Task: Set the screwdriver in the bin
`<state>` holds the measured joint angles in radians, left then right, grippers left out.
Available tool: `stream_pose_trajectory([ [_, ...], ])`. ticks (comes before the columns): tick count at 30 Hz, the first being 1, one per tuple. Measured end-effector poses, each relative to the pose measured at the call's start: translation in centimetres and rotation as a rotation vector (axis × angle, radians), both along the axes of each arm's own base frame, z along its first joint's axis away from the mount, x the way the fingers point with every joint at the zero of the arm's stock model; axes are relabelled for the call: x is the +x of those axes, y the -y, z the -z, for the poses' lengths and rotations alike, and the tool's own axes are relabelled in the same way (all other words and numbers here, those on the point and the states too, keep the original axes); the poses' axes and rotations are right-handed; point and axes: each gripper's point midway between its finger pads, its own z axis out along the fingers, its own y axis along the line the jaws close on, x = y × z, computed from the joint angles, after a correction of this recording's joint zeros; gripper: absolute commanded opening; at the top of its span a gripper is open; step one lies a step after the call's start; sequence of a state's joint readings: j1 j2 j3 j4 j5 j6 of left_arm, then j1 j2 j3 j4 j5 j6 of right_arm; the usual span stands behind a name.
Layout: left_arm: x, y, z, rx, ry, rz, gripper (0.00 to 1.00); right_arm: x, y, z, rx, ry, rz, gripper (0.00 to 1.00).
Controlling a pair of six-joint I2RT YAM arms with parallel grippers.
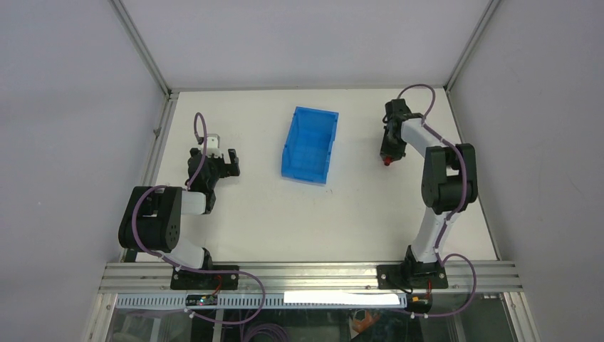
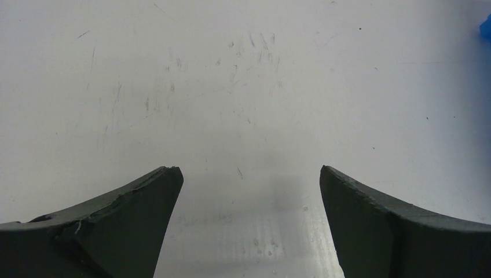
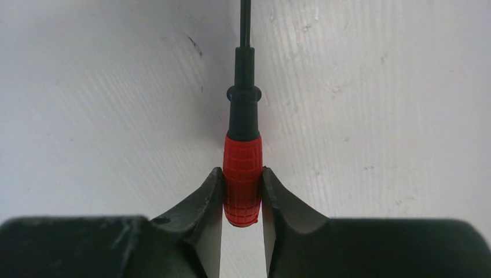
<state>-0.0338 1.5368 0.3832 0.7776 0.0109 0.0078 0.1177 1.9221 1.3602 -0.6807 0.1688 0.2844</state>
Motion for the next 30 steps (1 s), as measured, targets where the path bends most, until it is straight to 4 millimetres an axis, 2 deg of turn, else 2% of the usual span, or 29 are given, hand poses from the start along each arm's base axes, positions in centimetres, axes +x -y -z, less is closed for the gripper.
stream_pose_trajectory([
  [4, 0.0, 0.0, 0.0, 0.000, 0.000, 0.000, 0.99, -0.5, 0.2, -3.6, -0.002, 0.050, 0.000, 0.00],
  [9, 0.0, 0.0, 0.0, 0.000, 0.000, 0.000, 0.99, -0.5, -1.2, -10.6, -0.017, 0.184, -0.036, 0.00],
  [10, 0.0, 0.0, 0.0, 0.000, 0.000, 0.000, 0.99, -0.6, -2.4, -12.2, -0.022, 0.219, -0.066, 0.01],
  [12, 0.0, 0.0, 0.0, 0.000, 0.000, 0.000, 0.99, -0.8, -4.6, -14.0, -0.018, 0.258, -0.121, 0.01],
  [16, 0.0, 0.0, 0.0, 0.000, 0.000, 0.000, 0.99, -2.2, -12.4, -17.9, 0.023, 0.345, -0.312, 0.01],
  [21, 0.0, 0.0, 0.0, 0.000, 0.000, 0.000, 0.99, -4.5, -20.2, -21.2, 0.081, 0.428, -0.489, 0.03],
  [25, 0.0, 0.0, 0.0, 0.000, 0.000, 0.000, 0.99, -4.3, -23.9, -21.6, 0.105, 0.451, -0.533, 0.03],
  [28, 0.0, 0.0, 0.0, 0.000, 0.000, 0.000, 0.99, -3.2, -25.6, -19.4, 0.096, 0.419, -0.528, 0.03],
  [30, 0.0, 0.0, 0.0, 0.000, 0.000, 0.000, 0.99, -2.6, -26.4, -16.8, 0.077, 0.372, -0.521, 0.03],
])
